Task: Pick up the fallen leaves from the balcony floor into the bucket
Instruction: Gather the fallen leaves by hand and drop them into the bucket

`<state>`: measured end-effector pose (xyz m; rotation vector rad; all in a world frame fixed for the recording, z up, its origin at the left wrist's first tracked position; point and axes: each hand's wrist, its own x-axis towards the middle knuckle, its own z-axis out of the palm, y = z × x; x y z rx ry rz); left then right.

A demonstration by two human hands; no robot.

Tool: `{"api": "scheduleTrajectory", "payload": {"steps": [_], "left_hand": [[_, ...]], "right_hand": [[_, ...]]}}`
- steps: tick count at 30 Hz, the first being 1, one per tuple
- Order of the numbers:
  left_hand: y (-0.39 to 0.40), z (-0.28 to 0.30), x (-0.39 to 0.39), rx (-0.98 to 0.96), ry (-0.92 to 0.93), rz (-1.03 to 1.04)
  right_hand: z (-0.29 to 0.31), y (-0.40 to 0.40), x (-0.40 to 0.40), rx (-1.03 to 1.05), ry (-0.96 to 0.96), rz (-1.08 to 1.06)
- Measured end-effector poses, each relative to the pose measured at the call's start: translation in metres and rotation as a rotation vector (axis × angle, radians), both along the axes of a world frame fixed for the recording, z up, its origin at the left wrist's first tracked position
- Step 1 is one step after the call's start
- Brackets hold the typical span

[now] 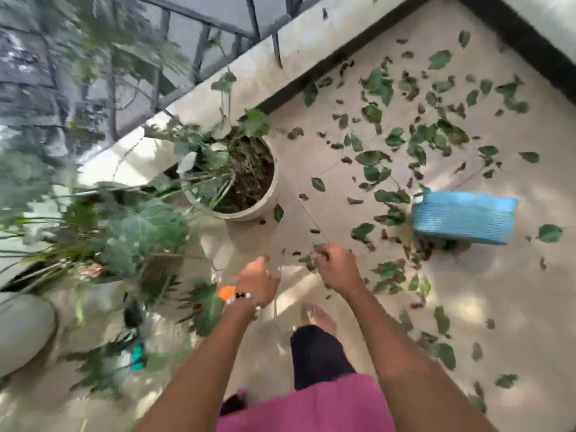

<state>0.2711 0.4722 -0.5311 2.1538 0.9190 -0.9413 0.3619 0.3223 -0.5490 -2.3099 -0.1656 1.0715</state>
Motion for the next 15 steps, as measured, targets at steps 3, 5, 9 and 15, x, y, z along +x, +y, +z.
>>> {"api": "scheduleTrajectory", "payload": {"steps": [3,5,9,15], "left_hand": [[0.008,-0.082,0.013,0.06,0.025,-0.035],[0.017,-0.136,0.02,0.117,-0.01,-0.011],[0.038,-0.236,0.036,0.254,-0.113,-0.048],[0.066,-0.327,0.056,0.489,-0.35,-0.203]], "right_hand": [[-0.084,0.022,0.019,-0.016,-0.061,0.201],[-0.14,0.039,0.031,0.009,-0.071,0.267],[-0.243,0.073,0.052,-0.044,-0.236,0.527],[-0.328,0.105,0.067,0.074,-0.668,0.641]]}}
